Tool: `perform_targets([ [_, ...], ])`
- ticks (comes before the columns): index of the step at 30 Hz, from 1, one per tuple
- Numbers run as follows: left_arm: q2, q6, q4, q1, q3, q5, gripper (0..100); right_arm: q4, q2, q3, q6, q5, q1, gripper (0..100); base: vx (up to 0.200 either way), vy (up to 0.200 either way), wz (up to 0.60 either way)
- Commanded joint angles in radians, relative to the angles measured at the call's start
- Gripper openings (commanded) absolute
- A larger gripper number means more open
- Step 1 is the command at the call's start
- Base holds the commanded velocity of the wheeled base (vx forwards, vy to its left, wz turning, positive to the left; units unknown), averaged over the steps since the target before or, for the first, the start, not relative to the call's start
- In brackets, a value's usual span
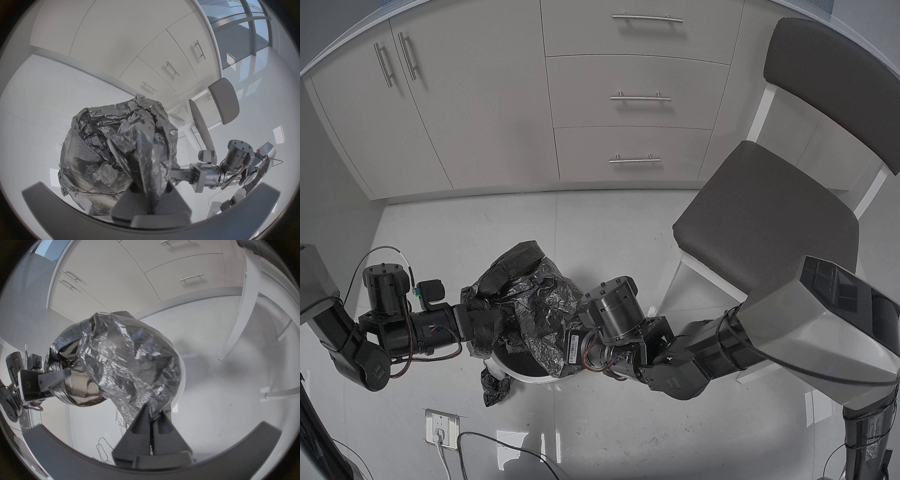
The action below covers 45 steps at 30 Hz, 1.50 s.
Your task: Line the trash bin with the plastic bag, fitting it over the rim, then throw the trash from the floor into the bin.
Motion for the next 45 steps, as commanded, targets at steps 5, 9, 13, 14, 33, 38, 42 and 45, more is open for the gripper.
perform_targets([
  [5, -0.019, -0.012, -0.001, -0.002, 0.003, 0.0, 0, 0.044, 0.06, -0.146, -0.009, 0.005, 0.018, 0, 0.0, 0.0, 0.0],
  [9, -0.02, -0.03, -0.001, -0.002, 0.0, 0.0, 0, 0.063, 0.13, -0.236, -0.012, 0.005, 0.018, 0, 0.0, 0.0, 0.0],
  [13, -0.019, -0.029, -0.001, -0.005, -0.002, 0.0, 0, 0.077, 0.21, -0.342, -0.023, 0.007, 0.015, 0, 0.0, 0.0, 0.0],
  [14, -0.017, -0.029, -0.001, -0.005, -0.002, 0.0, 0, 0.1, 0.233, -0.377, -0.029, 0.007, 0.016, 0, 0.0, 0.0, 0.0],
  [33, 0.127, -0.018, -0.114, -0.003, 0.005, 0.004, 0, 0.359, 0.426, -0.661, -0.037, 0.01, 0.004, 0, 0.0, 0.0, 0.0],
  [38, 0.141, -0.016, -0.119, -0.003, 0.003, 0.006, 0, 0.367, 0.432, -0.661, -0.035, 0.022, 0.002, 0, 0.0, 0.0, 0.0],
  [42, 0.155, -0.018, -0.14, -0.003, 0.005, 0.007, 0, 0.367, 0.437, -0.661, -0.035, 0.024, 0.001, 0, 0.0, 0.0, 0.0],
  [45, 0.155, -0.018, -0.14, -0.003, 0.005, 0.007, 0, 0.368, 0.434, -0.661, -0.037, 0.024, 0.001, 0, 0.0, 0.0, 0.0],
])
